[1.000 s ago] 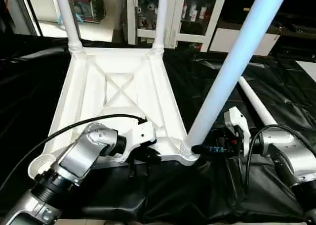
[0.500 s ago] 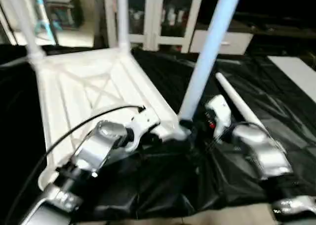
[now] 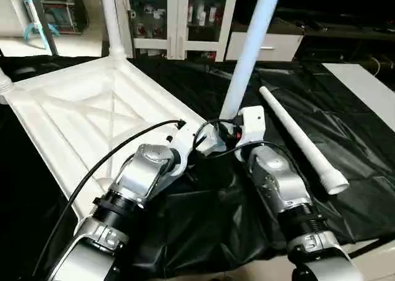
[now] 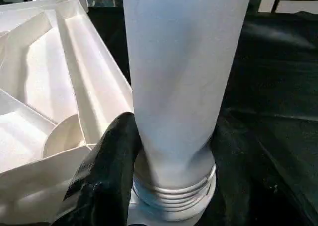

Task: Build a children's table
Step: Rotate leg to tighten

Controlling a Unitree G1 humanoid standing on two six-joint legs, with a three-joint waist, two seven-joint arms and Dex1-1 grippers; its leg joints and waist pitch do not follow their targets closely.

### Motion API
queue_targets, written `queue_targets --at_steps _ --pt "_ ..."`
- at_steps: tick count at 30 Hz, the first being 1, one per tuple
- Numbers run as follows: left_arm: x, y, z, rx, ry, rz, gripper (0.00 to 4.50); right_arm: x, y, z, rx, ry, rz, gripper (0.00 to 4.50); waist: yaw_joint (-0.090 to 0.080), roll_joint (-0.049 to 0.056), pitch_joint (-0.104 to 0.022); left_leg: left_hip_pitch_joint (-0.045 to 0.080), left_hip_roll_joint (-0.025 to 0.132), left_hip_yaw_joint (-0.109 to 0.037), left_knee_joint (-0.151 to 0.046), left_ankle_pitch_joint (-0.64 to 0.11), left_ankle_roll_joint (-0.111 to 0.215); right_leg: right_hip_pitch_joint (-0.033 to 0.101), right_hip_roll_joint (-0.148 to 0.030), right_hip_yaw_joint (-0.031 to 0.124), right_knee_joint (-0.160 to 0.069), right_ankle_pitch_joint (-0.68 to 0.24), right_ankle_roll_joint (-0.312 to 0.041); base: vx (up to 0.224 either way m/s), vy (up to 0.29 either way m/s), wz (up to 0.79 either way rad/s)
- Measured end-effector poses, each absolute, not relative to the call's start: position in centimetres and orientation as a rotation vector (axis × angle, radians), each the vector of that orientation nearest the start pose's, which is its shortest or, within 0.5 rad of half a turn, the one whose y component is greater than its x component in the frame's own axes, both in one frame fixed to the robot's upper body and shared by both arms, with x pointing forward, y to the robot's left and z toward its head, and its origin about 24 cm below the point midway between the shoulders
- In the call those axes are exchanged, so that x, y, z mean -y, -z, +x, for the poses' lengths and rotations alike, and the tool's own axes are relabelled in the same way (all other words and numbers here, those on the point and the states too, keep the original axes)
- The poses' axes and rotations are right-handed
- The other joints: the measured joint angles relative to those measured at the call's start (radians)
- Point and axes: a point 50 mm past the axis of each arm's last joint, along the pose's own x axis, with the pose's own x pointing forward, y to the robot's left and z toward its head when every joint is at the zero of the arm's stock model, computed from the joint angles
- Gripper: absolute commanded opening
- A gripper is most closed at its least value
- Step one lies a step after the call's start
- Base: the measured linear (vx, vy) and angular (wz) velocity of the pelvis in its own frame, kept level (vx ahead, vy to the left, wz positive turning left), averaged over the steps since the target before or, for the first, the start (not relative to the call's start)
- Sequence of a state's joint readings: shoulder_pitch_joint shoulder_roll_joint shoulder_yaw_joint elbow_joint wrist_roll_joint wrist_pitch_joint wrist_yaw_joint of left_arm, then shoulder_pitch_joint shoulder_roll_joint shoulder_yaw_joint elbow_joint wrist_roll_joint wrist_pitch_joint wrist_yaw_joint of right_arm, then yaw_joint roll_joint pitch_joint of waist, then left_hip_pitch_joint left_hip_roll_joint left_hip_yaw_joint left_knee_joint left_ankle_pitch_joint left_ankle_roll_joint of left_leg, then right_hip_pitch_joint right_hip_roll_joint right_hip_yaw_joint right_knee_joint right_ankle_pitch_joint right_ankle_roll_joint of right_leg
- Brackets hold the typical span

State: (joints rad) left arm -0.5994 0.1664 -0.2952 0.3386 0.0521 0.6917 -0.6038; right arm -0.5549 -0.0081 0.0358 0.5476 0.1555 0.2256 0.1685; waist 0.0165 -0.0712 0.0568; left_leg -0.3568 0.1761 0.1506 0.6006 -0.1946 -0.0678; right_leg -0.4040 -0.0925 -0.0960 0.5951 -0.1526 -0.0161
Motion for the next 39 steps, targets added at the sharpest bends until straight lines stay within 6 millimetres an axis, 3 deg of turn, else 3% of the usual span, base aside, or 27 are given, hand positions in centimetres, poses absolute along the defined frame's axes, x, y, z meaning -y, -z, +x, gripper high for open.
queue_targets --at_steps 5,7,13,18,23,25,27,31,36,39 --pt "-8.1 -6.0 32.6 -0.567 0.785 0.313 0.00 9.0 -5.4 34.5 -0.227 -0.352 0.084 1.90 0.006 0.000 0.000 -0.001 0.002 0.000 -0.005 0.000 -0.001 0.000 0.002 -0.001 0.000 0.000 0.000 0.000 0.000 0.00" --pt "-8.1 -6.0 32.6 -0.566 0.786 0.313 0.00 9.1 -5.4 34.4 -0.222 -0.358 0.088 2.60 0.007 0.001 0.001 0.000 0.002 0.000 -0.005 0.000 -0.002 0.000 0.002 -0.001 0.000 0.000 0.000 0.000 0.000 0.00" --pt "-8.0 -6.2 32.5 -0.564 0.827 0.294 0.00 10.2 -5.5 33.6 -0.213 -0.415 0.152 3.05 0.020 0.006 0.004 -0.001 0.001 0.002 -0.004 0.000 -0.002 -0.003 0.001 0.001 -0.002 0.000 0.000 0.000 0.000 0.00" --pt "-8.6 -6.5 32.4 -0.551 0.876 0.316 0.00 11.8 -6.4 31.8 -0.185 -0.554 0.143 3.48 0.034 0.012 0.008 -0.003 0.002 0.002 -0.005 0.000 -0.002 -0.004 0.001 0.000 -0.002 0.000 0.000 0.000 0.000 0.00" --pt "-9.6 -6.4 31.3 -0.538 1.023 0.359 0.00 14.9 -7.0 29.2 -0.192 -0.740 0.076 3.85 0.061 0.016 0.008 -0.003 0.002 0.005 -0.006 0.000 -0.002 -0.004 0.000 0.001 -0.003 -0.001 0.001 0.000 0.000 0.00" --pt "-9.8 -6.3 31.0 -0.542 1.066 0.365 0.00 15.5 -7.4 28.9 -0.190 -0.772 0.058 3.85 0.072 0.017 0.008 -0.002 0.003 0.008 -0.006 0.000 -0.002 -0.004 0.000 0.002 -0.002 -0.001 0.002 0.000 0.000 0.00" --pt "-9.9 -6.2 30.3 -0.552 1.128 0.362 0.00 16.4 -7.6 28.2 -0.205 -0.833 0.020 4.17 0.080 0.018 0.007 -0.002 0.006 0.014 -0.006 0.000 -0.002 -0.002 -0.001 0.004 -0.002 -0.002 0.004 0.000 0.000 0.00" --pt "-10.1 -6.1 29.6 -0.564 1.201 0.365 0.00 18.1 -7.4 27.4 -0.259 -0.891 -0.029 4.45 0.084 0.019 0.007 -0.001 0.012 0.025 -0.005 0.000 -0.002 0.001 -0.001 0.009 -0.002 -0.004 0.007 0.000 0.000 0.00" --pt "-11.0 -6.2 28.7 -0.575 1.286 0.360 0.00 19.2 -8.1 26.5 -0.307 -1.035 -0.061 4.45 0.090 0.020 0.006 -0.002 0.012 0.025 -0.005 0.000 -0.002 0.001 -0.001 0.010 -0.002 -0.007 0.011 0.000 0.000 0.00" --pt "-10.9 -6.2 28.2 -0.580 1.341 0.360 0.00 18.9 -8.0 26.4 -0.319 -1.101 -0.074 4.45 0.099 0.020 0.006 -0.002 0.012 0.026 -0.005 0.000 -0.002 0.001 -0.001 0.010 -0.001 -0.007 0.010 0.000 0.000 0.00"
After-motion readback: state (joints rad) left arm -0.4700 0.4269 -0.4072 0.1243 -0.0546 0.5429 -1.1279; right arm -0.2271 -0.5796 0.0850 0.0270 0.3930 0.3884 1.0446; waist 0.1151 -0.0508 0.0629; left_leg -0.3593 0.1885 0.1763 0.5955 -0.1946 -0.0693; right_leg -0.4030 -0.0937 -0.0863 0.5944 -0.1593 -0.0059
